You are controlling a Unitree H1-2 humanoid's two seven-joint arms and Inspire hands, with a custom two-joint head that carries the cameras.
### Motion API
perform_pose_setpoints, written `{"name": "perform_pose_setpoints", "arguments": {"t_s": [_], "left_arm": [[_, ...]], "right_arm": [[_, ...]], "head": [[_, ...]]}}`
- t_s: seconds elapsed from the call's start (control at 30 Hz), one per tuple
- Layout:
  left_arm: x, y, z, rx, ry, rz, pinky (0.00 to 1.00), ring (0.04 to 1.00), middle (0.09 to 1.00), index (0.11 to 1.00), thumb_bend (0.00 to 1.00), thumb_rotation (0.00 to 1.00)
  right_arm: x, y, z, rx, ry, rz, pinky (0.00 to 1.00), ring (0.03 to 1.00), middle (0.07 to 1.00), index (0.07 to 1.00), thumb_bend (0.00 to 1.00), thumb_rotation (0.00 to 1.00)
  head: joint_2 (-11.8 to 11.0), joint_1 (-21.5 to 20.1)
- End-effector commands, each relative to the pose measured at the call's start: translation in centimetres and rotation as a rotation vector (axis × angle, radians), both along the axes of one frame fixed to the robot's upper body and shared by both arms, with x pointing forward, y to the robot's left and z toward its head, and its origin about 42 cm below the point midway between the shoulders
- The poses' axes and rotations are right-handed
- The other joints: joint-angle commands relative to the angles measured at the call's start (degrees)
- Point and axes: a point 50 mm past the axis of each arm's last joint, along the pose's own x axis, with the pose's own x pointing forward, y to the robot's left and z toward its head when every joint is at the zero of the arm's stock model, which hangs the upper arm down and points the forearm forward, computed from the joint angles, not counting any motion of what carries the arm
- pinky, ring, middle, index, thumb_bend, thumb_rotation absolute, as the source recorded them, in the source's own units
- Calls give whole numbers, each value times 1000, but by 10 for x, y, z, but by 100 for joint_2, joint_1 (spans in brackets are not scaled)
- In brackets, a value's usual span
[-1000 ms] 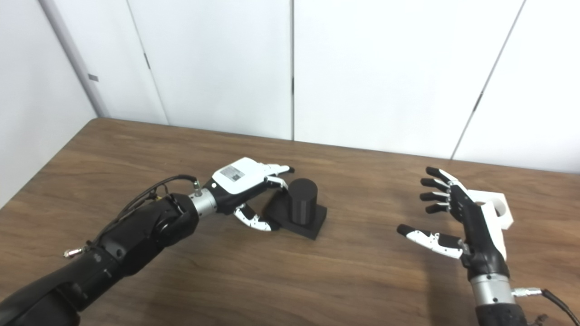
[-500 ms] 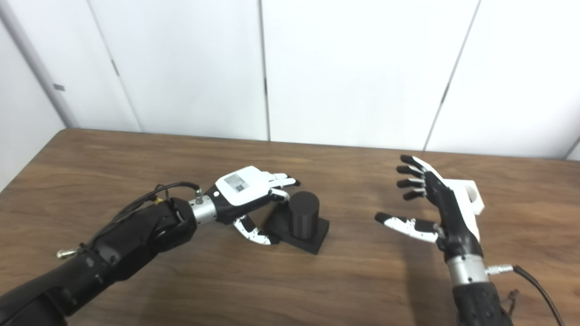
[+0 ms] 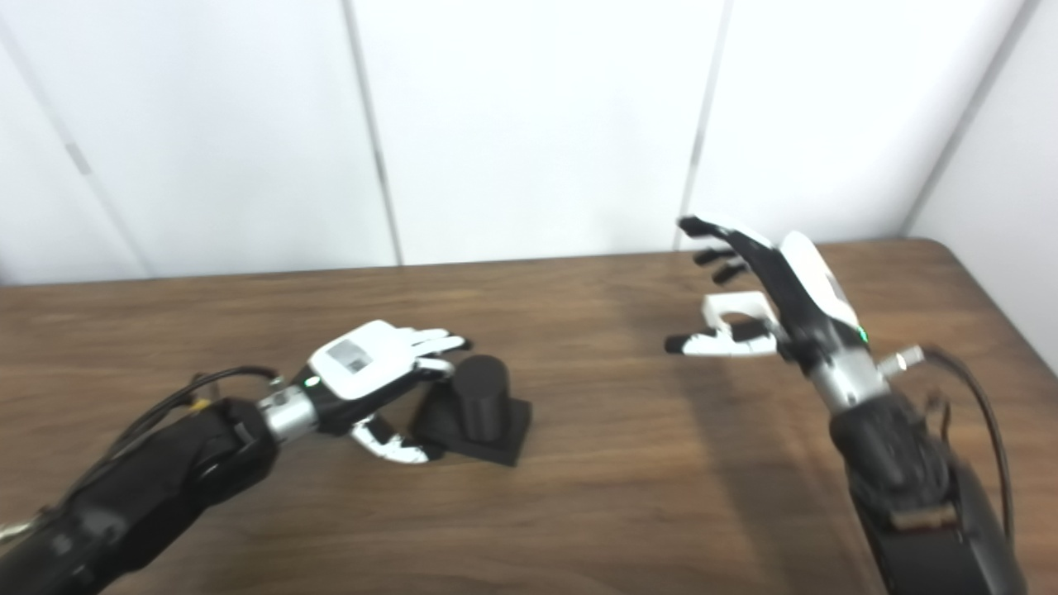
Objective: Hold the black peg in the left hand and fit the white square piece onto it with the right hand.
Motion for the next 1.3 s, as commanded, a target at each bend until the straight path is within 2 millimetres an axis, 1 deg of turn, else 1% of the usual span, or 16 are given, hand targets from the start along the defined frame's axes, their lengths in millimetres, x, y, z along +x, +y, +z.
{"name": "perform_pose_setpoints", "arguments": {"t_s": [0.0,0.03,0.1,0.2,0.33,0.43,0.5,0.53,0.6,0.67,0.8,0.87,0.97,1.03,1.1,1.27], "left_arm": [[-42,15,-62,196,158,-95,782,898,914,616,946,253],[-42,17,-63,196,160,-95,791,899,914,618,949,246],[-43,20,-62,203,167,-95,796,899,914,626,946,242],[-43,25,-60,212,176,-93,801,898,915,642,950,219],[-44,31,-59,199,177,-87,783,879,905,641,967,187],[-43,36,-58,193,175,-81,768,869,895,642,974,174],[-43,39,-59,188,182,-72,766,868,892,648,978,166],[-43,40,-60,189,189,-66,767,869,892,650,979,162],[-43,42,-61,195,197,-62,778,876,897,658,978,157],[-43,44,-63,196,197,-61,783,876,896,656,978,155],[-43,45,-63,215,194,-68,798,882,905,663,952,170],[-43,46,-63,225,200,-67,801,884,907,665,941,176],[-43,47,-62,231,199,-67,797,888,906,666,939,181],[-42,47,-62,229,195,-68,790,886,903,662,944,186],[-43,47,-63,215,192,-68,776,872,895,655,961,176],[-42,47,-61,221,201,-70,783,873,899,658,950,177]], "right_arm": [[6,-3,39,-148,-37,-16,577,718,773,786,783,152],[7,-4,44,-193,-23,-28,570,724,774,780,815,131],[11,-4,54,-300,18,-57,572,736,785,785,831,129],[18,-6,65,-408,71,-94,648,804,835,810,870,137],[29,-8,75,-491,120,-126,700,861,884,831,918,140],[39,-11,79,-506,163,-121,714,875,901,843,956,191],[46,-13,77,-500,183,-116,761,894,913,851,980,221],[50,-13,75,-504,195,-122,775,899,916,851,986,226],[57,-14,72,-517,213,-135,839,918,931,860,988,229],[64,-16,68,-540,233,-154,858,925,937,867,981,231],[78,-18,62,-634,277,-212,858,925,950,909,970,278],[89,-16,54,-710,301,-245,879,933,959,963,984,295],[99,-12,45,-767,310,-257,890,936,961,995,1000,295],[106,-11,39,-788,312,-256,877,930,955,1000,1000,290],[113,-11,34,-794,332,-259,887,933,959,988,1000,270],[127,-10,22,-771,346,-232,880,911,945,952,995,246]], "head": [[-4,-27],[-52,-125],[-120,-271],[-217,-505],[-347,-812],[-442,-971],[-474,-1024],[-492,-1055],[-499,-1072],[-516,-1071],[-482,-1026],[-482,-1047],[-480,-1085],[-463,-1101],[-463,-1101],[-441,-1106]]}}
